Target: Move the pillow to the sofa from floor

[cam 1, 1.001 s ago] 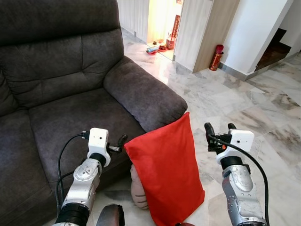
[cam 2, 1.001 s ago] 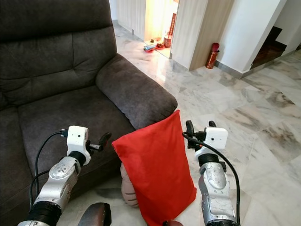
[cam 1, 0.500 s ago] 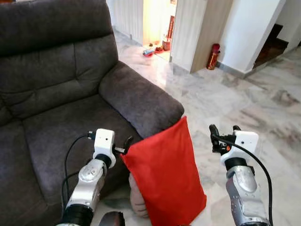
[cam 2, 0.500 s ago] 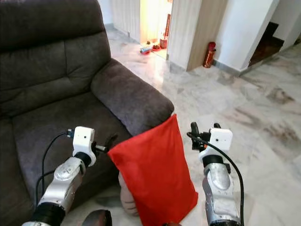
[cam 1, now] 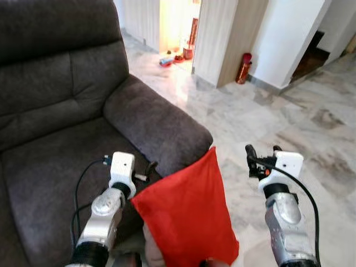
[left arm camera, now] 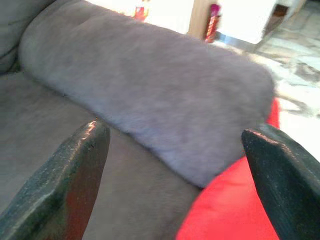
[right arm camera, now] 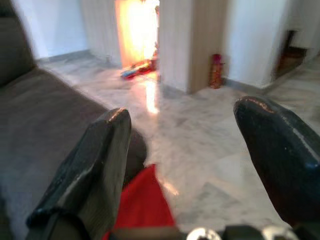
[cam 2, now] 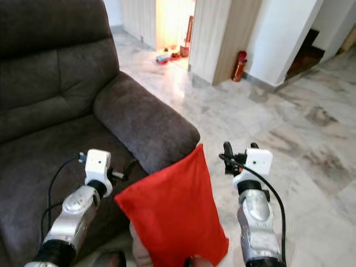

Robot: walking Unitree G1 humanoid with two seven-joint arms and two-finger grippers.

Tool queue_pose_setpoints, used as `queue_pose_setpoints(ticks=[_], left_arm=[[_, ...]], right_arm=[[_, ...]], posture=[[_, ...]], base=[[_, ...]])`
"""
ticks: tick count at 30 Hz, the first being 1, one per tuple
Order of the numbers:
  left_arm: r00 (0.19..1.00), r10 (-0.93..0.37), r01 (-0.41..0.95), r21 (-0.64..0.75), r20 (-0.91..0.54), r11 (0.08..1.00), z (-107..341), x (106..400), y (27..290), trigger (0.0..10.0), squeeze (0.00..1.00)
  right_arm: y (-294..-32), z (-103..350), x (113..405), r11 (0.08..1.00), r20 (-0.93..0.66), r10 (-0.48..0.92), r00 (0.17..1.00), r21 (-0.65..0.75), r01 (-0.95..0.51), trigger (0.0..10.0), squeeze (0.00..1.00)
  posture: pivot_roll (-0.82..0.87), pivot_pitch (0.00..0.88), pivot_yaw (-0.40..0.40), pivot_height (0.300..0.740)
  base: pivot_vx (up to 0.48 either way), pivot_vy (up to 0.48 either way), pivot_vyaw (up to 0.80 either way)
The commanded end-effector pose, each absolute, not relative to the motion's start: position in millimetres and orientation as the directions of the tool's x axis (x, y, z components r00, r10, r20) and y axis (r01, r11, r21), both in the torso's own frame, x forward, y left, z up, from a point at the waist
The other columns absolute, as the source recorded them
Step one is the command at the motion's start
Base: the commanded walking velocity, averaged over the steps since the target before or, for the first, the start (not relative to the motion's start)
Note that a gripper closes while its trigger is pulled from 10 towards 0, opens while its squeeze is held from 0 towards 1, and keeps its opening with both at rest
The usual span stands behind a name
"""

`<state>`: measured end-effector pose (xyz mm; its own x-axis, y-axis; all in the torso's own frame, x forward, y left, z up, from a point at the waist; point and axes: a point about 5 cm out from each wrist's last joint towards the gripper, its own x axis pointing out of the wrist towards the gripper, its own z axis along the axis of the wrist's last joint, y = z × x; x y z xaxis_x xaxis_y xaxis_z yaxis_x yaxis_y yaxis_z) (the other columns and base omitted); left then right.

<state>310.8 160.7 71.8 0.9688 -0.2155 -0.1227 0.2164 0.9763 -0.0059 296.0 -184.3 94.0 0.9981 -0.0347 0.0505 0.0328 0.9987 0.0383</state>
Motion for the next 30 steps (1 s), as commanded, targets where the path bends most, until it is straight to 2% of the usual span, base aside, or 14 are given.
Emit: queue_pose_setpoints(ticks=[1,4,6,10,12,22,23,26,30], left_arm=[[0.962,-0.23,0.219,-0.088,-0.148,0.972,68.6,310.8,156.9,10.0,0.0],[0.943,-0.263,0.22,-0.212,-0.204,0.952,58.5,308.5,157.9,10.0,0.0],[0.937,-0.269,0.219,-0.226,-0.221,0.949,55.2,307.6,158.5,10.0,0.0],[0.911,-0.22,0.084,-0.367,-0.348,0.927,35.1,305.0,171.8,10.0,0.0],[0.892,-0.236,0.064,-0.41,-0.385,0.91,28.5,303.1,173.3,10.0,0.0],[0.839,-0.232,0.052,-0.352,-0.492,0.935,10.1,296.4,184.5,10.0,0.0],[0.837,-0.192,0.045,-0.285,-0.513,0.957,9.5,297.4,189.7,10.0,0.0],[0.849,-0.105,-0.015,-0.222,-0.518,0.975,11.3,300.9,197.6,10.0,0.01],[0.854,-0.109,-0.041,-0.275,-0.509,0.96,12.0,304.2,193.5,10.0,0.0]], right_arm=[[-191.4,92.9,293.7,0.998,0.045,-0.053,0.998,0.031,0.051,10.0,0.0],[-192.2,92.6,294.0,0.998,0.045,-0.053,0.998,0.031,0.052,10.0,0.0],[-192.4,92.4,293.9,0.998,0.045,-0.053,0.998,0.031,0.052,10.0,0.0],[-194.1,92.5,293.5,0.998,0.045,-0.055,0.998,0.024,0.054,10.0,0.0],[-195.3,92.6,293.4,0.998,0.044,-0.056,0.997,0.023,0.055,10.0,0.0],[-195.8,93.8,291.9,0.999,0.043,-0.05,0.998,0.015,0.049,10.0,0.0],[-196.8,93.8,290.9,0.999,0.042,-0.05,0.998,0.014,0.049,10.0,0.0],[-200.1,93.4,288.3,0.999,0.038,-0.054,0.998,0.007,0.054,10.0,0.0],[-201.7,93.4,286.7,0.998,0.034,-0.055,0.998,0.003,0.055,10.0,0.0]], posture=[[-0.04,0.0,-0.065,0.637],[-0.04,0.0,-0.063,0.637],[-0.04,0.0,-0.063,0.637],[-0.05,0.0,-0.062,0.637],[-0.05,0.0,-0.062,0.637],[-0.06,0.0,-0.072,0.637],[-0.07,0.0,-0.072,0.637],[-0.07,0.0,-0.075,0.637],[-0.08,0.0,-0.079,0.637]], base=[[0.0,0.0,0.0],[0.0,0.0,0.0],[0.0,0.0,0.0],[0.0,0.0,0.0],[0.0,0.0,0.0],[0.0,0.0,0.0],[0.0,0.0,0.0],[0.0,0.0,0.0],[0.0,0.0,0.0]])
